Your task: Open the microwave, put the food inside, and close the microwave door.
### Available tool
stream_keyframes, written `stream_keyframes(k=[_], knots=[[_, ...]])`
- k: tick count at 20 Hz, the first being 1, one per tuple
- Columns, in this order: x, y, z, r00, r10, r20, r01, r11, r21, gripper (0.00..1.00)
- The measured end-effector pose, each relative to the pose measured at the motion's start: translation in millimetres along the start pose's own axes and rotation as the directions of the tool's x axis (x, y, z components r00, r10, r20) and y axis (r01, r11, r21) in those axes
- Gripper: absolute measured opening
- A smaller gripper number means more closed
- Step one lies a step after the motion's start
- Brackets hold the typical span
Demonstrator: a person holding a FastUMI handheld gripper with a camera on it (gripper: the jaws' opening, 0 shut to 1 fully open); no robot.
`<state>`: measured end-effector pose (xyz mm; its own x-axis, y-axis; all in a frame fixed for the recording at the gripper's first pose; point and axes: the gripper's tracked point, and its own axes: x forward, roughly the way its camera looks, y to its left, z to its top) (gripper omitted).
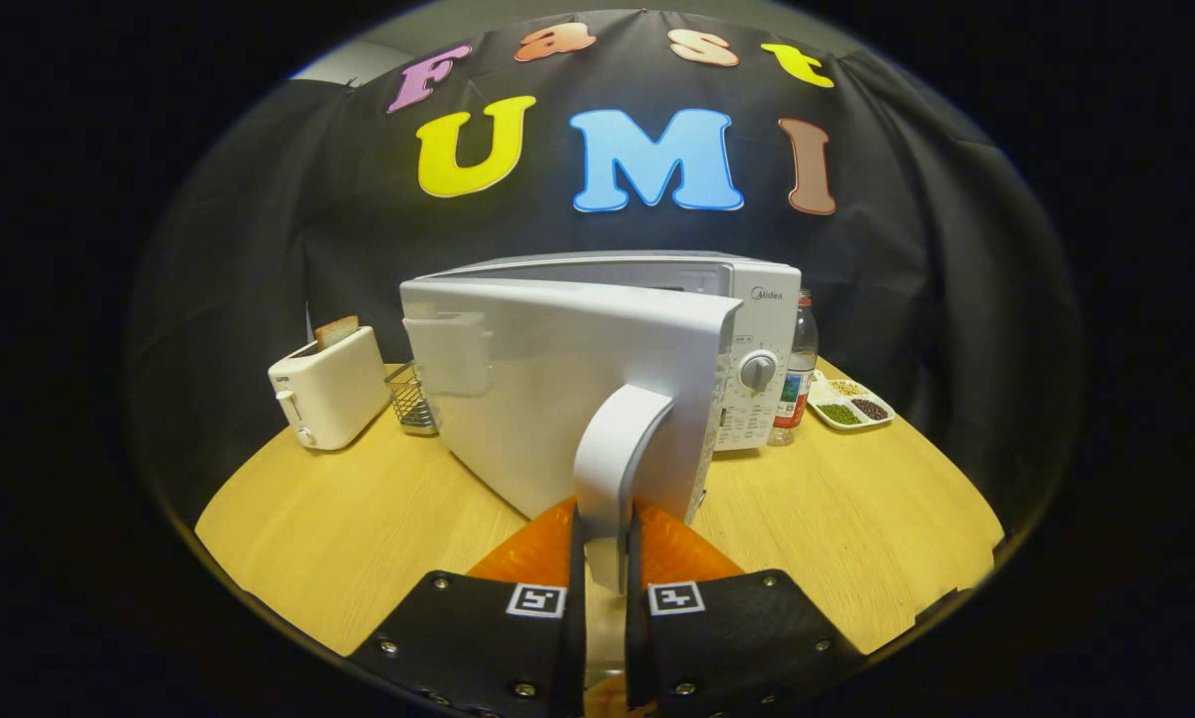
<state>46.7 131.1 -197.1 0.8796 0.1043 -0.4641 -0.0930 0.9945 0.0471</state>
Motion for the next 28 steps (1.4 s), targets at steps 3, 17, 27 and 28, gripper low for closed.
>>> stream_keyframes(k=[3, 17, 27, 28], knots=[[-13.5, 20.6, -7.5, 0.999, 0.035, -0.005, -0.035, 0.999, -0.018, 0.16], [-60.8, 135.1, -33.0, 0.989, 0.15, -0.013, -0.151, 0.986, -0.065, 0.17], [-74.5, 191.0, -44.0, 0.993, 0.121, -0.018, -0.122, 0.99, -0.074, 0.21], [-78.1, 198.4, -45.1, 0.99, 0.142, -0.016, -0.143, 0.987, -0.07, 0.26]])
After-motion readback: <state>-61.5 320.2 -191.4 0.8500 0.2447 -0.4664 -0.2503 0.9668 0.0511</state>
